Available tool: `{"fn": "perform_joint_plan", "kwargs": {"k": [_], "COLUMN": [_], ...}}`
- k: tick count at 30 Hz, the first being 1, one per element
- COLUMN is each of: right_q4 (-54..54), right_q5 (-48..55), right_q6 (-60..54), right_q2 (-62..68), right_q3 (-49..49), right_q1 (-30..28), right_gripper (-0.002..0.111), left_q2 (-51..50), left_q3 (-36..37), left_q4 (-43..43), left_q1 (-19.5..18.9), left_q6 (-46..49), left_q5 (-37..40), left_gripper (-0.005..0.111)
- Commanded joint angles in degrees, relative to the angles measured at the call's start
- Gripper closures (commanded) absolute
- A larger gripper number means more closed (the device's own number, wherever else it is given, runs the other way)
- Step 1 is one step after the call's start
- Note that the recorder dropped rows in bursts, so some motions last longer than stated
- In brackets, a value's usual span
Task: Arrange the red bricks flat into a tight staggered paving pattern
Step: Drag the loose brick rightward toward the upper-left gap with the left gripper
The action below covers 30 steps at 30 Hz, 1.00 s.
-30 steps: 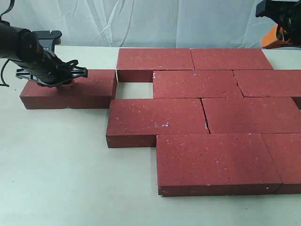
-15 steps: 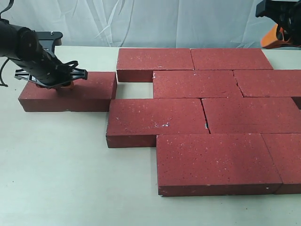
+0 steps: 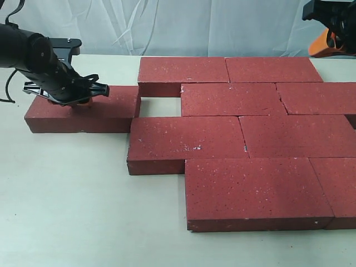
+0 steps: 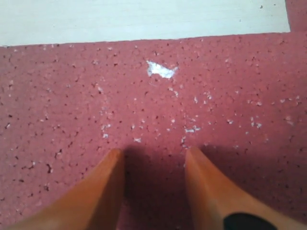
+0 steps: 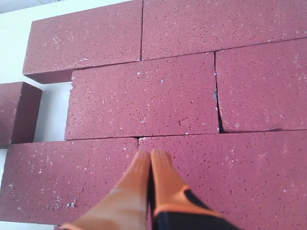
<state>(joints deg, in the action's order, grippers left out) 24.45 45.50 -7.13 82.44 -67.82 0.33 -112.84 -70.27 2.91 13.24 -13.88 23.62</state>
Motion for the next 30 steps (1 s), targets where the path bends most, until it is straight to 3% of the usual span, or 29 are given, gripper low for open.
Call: {"fn": "perform_joint_plan", "kwargs": {"k": [1, 10, 25, 30], "right_q4": [0.1, 0.1, 0.1, 0.1], "right_q5": [-0.7, -0.7, -0.7, -0.7], "right_q6": [-0.4, -0.4, -0.4, -0.4], "right_q2": [0.1, 0.1, 0.1, 0.1], "right_q3": [0.2, 0.2, 0.2, 0.2], "right_q1": [-0.3, -0.3, -0.3, -0.3], "right_gripper": [0.109, 0.109, 0.109, 0.109], "left_q2": [0.1, 0.1, 0.1, -1.5], "left_q3": [0.7, 0.7, 0.7, 0.7], "left_q4": [-0.9, -0.4, -5.6, -5.9], "left_q1": [0.1, -3.5, -3.0, -0.9], "left_q6": [-0.4, -0.7, -0.6, -0.6], "left_q5": [-0.2, 0.1, -0.8, -0.9], "left_gripper": [0.066, 0.066, 0.066, 0.066]}}
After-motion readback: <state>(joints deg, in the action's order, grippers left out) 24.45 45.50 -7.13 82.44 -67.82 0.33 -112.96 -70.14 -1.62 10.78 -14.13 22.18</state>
